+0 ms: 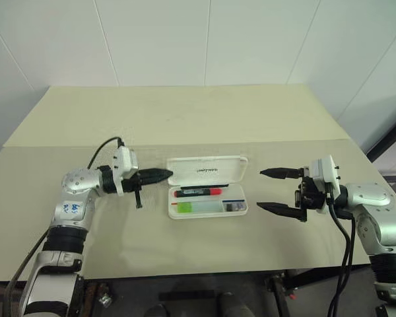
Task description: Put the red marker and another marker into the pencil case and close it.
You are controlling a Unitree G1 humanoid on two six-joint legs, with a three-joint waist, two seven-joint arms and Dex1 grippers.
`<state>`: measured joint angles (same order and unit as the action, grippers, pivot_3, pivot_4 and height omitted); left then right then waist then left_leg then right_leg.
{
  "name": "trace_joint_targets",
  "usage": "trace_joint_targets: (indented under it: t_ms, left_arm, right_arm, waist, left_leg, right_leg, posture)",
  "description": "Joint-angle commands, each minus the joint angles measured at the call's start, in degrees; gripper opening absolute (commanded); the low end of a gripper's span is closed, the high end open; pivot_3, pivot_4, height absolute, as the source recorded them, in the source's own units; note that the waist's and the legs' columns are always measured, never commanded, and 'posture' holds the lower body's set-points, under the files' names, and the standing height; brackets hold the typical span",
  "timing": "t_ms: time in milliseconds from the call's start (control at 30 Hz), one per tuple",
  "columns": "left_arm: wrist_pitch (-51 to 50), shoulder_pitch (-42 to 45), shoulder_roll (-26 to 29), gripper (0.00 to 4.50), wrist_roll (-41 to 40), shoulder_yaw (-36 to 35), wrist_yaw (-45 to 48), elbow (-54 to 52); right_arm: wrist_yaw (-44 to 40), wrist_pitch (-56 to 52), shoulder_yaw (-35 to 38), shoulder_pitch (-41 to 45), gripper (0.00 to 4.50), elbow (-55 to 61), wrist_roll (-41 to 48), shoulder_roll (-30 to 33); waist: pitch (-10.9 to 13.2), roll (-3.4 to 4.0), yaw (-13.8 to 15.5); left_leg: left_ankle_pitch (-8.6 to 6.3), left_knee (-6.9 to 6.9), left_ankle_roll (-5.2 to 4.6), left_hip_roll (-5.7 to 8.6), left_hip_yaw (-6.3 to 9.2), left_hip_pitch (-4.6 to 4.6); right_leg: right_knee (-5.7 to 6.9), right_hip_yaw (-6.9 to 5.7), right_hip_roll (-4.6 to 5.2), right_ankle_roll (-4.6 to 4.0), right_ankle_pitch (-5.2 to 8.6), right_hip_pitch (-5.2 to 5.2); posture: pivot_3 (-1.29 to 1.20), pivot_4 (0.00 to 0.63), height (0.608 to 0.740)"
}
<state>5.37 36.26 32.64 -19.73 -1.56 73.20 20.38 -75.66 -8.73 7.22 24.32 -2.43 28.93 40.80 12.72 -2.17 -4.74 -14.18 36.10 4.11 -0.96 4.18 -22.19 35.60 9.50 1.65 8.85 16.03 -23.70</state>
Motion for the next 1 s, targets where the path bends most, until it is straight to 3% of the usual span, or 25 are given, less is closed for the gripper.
trace_joint_targets:
  t_ms: [33, 267, 567, 833, 1000]
  left_arm:
    - [0.9, -0.2, 0.6, 0.04, -2.3, 0.2, 3.7, -4.1]
    - [2.6, 0.1, -0.4, 0.04, -2.2, -0.1, 5.0, -4.1]
    - [6.2, 6.5, -4.4, 0.04, -2.9, -7.3, -8.1, 1.4]
    - [11.1, 10.4, -2.8, 0.04, 7.5, -5.8, -19.5, 11.4]
    - [12.7, 11.6, -3.9, 0.04, 10.7, -2.8, -20.4, 14.8]
  right_arm:
    - [0.5, 1.3, 1.7, -0.3, 4.5, 2.0, 0.5, 1.0]
    - [0.8, 1.7, 1.6, -0.7, 4.5, 1.7, 0.5, 0.9]
    - [0.6, 2.1, 1.6, -1.5, 4.5, 1.5, 0.6, 1.0]
    - [0.6, 2.6, 1.4, -1.3, 4.5, 0.7, 0.3, 0.8]
    - [0.6, 2.8, 1.4, -1.1, 4.5, 0.3, 0.1, 0.7]
  waist:
    - [0.0, 0.0, -0.1]
    - [0.0, 0.0, -0.1]
    - [0.0, 0.0, -0.1]
    - [0.0, 0.0, -0.1]
    - [0.0, -0.01, 0.0]
  left_leg:
    - [0.0, 0.0, 0.0, 0.0, 0.0, 0.0]
    - [0.0, 0.03, 0.0, 0.0, 0.0, 0.01]
    - [0.0, 0.06, 0.0, 0.0, 0.0, 0.0]
    - [0.0, 0.05, 0.0, 0.01, 0.0, 0.0]
    - [0.0, 0.05, 0.0, 0.02, 0.0, -0.03]
  right_leg:
    - [0.0, 0.0, 0.0, 0.0, 0.0, 0.0]
    - [0.0, 0.0, 0.0, -0.01, 0.0, 0.0]
    - [-0.01, 0.0, 0.0, 0.02, -0.01, 0.01]
    - [0.0, 0.01, 0.0, 0.04, -0.02, 0.0]
    - [-0.01, 0.0, 0.0, 0.06, -0.03, 0.0]
  posture:
    - [0.0, 0.15, 0.74]
    - [0.0, 0.15, 0.74]
    - [0.0, 0.15, 0.74]
    - [0.0, 0.15, 0.74]
    - [0.0, 0.15, 0.74]
